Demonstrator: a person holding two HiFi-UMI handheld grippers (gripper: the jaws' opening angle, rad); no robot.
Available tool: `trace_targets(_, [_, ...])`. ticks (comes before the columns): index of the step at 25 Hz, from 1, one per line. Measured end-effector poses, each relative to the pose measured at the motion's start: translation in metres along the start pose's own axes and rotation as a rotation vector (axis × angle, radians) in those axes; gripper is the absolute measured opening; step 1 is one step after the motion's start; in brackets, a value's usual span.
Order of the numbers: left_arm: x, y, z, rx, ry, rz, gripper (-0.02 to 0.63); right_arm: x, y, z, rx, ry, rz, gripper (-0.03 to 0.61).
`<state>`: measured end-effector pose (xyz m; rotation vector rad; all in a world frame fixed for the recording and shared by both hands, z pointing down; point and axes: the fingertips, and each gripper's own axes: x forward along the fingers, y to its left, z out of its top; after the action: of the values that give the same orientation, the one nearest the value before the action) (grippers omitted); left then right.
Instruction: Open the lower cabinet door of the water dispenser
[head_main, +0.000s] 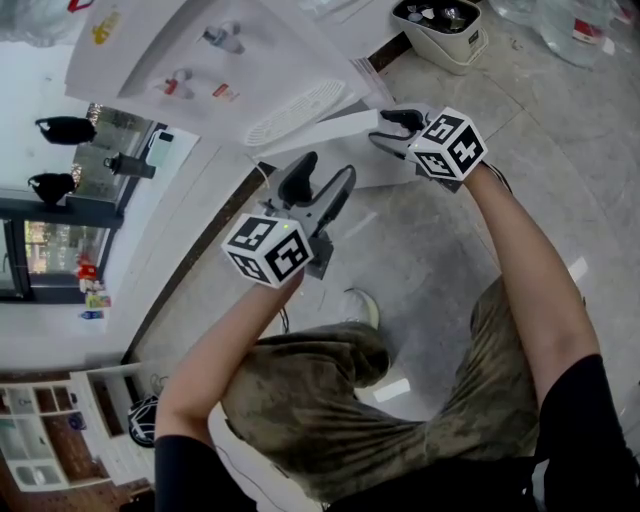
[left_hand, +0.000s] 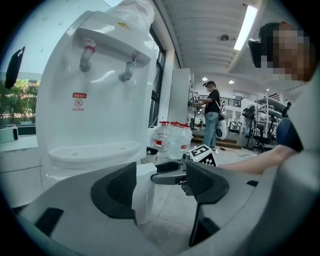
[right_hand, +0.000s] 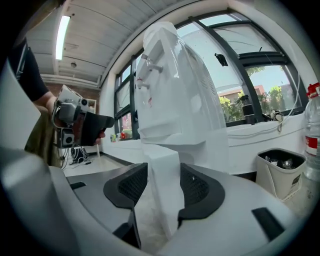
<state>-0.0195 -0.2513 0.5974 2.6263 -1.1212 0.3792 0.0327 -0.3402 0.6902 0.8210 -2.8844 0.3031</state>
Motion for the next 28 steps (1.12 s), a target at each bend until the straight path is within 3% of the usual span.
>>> trace_targets(11, [0.007,-0.008,-0.006,-0.010,0.019,-0.008,0.288,-0.006,0.034,-0.015,-0.135,0.086,0.148,0.178])
trace_targets(22, [0.003,-0.004,-0.015,-0.035,0.049,0.015,0.288,-0.004,0.058,-0.023,-0.112,0.095,0.298,0.178])
trace_targets(28, [-0.013,0.001,-0.023,-0.094,0.059,0.049,0.288,-0.007,0.088,-0.027,-0.057,0.080,0.461,0.186])
